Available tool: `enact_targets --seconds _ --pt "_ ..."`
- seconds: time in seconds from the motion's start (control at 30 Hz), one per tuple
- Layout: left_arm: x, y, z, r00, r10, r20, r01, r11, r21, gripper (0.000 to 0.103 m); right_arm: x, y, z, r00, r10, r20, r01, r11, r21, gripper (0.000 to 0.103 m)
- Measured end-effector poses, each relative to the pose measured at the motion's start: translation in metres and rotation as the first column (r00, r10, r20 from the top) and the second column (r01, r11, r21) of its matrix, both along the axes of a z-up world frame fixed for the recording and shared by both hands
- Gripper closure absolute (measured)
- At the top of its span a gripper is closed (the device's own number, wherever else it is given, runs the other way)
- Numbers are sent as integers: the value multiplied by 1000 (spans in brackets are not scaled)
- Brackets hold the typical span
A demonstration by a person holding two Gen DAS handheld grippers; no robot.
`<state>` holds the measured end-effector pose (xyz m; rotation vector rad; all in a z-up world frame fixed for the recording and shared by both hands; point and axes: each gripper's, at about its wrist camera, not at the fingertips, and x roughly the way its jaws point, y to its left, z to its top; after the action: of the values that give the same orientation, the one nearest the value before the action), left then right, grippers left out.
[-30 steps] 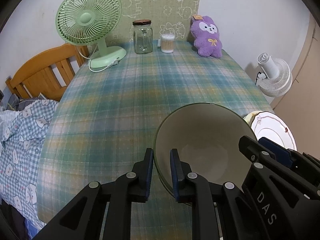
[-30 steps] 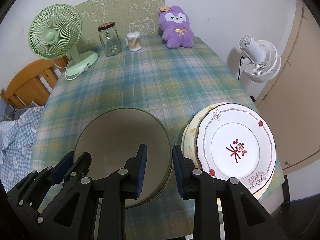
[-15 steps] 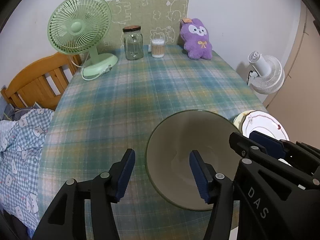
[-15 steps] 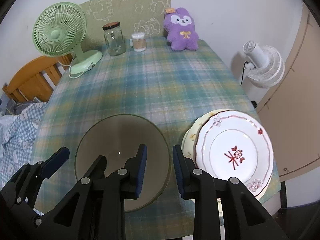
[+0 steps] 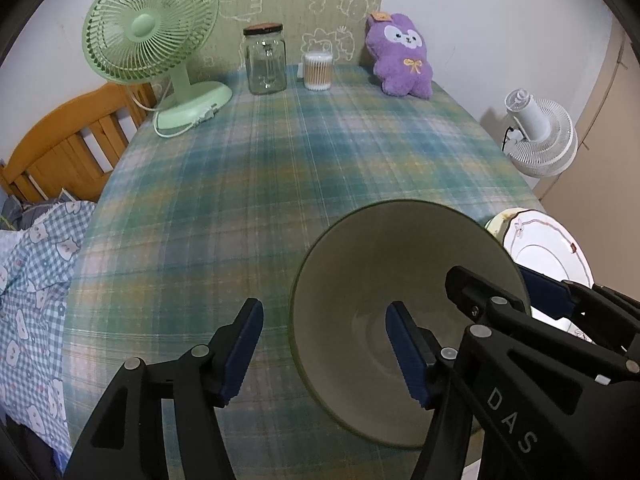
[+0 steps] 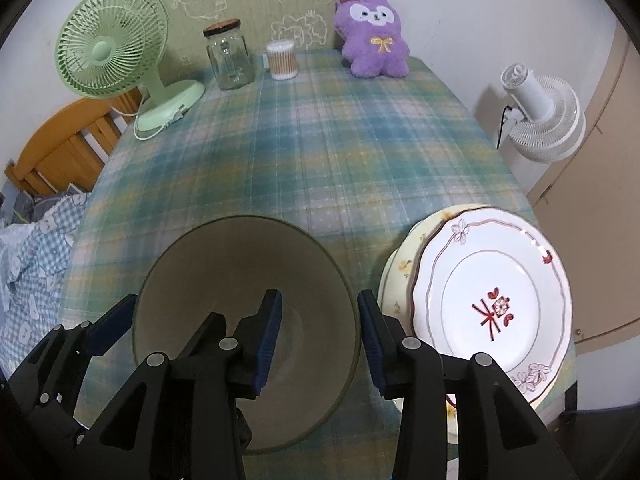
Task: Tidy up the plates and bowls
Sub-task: 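Carry the small bowl over the nested bowls beside the plate stack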
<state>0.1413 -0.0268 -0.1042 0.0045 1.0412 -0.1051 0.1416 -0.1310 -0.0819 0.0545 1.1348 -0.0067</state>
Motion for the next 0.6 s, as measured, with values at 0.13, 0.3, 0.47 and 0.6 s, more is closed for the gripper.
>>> enact_targets --seconds 0.13,0.3,0.47,0.6 --pt "4 -1 -8 1000 -2 -28 2 1000 -1 37 4 -2 -9 1000 -5 -28 6 1000 16 60" --pt "9 -2 -18 998 -2 -61 2 1000 -2 37 9 -4 -20 998 -8 -59 10 999 31 60" --pt "11 -4 -22 997 -5 -76 5 1000 -3 37 13 -6 -28 997 -10 -77 14 999 42 60" --pt "12 -5 -26 996 -9 -94 8 1000 -9 38 15 -7 -33 996 -9 -93 13 999 43 60"
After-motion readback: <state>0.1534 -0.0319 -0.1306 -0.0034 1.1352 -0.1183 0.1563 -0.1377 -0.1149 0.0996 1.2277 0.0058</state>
